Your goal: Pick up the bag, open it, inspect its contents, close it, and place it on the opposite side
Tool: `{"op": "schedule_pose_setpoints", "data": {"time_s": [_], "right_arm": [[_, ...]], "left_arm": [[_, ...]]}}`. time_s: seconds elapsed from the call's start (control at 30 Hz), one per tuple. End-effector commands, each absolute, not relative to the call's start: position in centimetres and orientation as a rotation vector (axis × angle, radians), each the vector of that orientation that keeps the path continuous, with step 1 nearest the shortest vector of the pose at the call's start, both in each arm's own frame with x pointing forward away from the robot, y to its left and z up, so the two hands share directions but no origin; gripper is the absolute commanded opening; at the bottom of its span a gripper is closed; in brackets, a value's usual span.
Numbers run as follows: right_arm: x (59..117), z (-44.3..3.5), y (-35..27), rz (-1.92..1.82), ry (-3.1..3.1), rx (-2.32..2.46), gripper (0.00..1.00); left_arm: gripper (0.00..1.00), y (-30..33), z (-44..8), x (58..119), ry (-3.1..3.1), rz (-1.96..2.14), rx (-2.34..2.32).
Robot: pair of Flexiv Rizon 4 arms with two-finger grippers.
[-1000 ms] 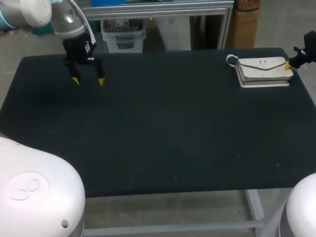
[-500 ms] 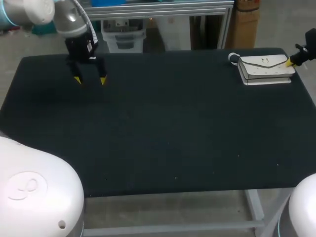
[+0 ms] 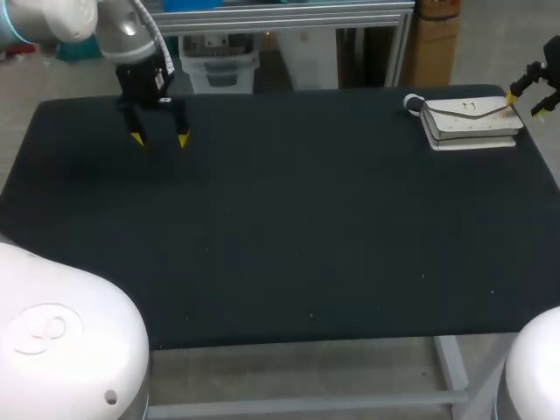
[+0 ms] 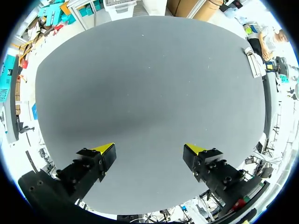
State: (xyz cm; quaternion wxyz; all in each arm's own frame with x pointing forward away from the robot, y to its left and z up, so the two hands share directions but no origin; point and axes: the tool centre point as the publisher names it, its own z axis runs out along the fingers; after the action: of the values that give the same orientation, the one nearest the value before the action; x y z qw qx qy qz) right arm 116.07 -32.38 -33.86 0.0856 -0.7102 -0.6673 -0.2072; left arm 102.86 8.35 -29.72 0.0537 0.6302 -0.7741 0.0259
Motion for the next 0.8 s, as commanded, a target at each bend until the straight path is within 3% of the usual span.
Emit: {"op": "schedule_pose_setpoints", "data": {"time_s": [0.03, 0.8], "right_arm": [[112.0, -30.6, -30.9, -0.619, -2.069, -2.255, 1.00], [103.2, -24.2, -26.3, -0.346, -2.401, -2.260, 1.00]], "left_arm": [[1.00, 8.7, -28.9, 101.3, -2.364, 0.117, 1.976], [1.00, 10.2, -27.5, 100.9, -2.350, 0.101, 2.097]]}}
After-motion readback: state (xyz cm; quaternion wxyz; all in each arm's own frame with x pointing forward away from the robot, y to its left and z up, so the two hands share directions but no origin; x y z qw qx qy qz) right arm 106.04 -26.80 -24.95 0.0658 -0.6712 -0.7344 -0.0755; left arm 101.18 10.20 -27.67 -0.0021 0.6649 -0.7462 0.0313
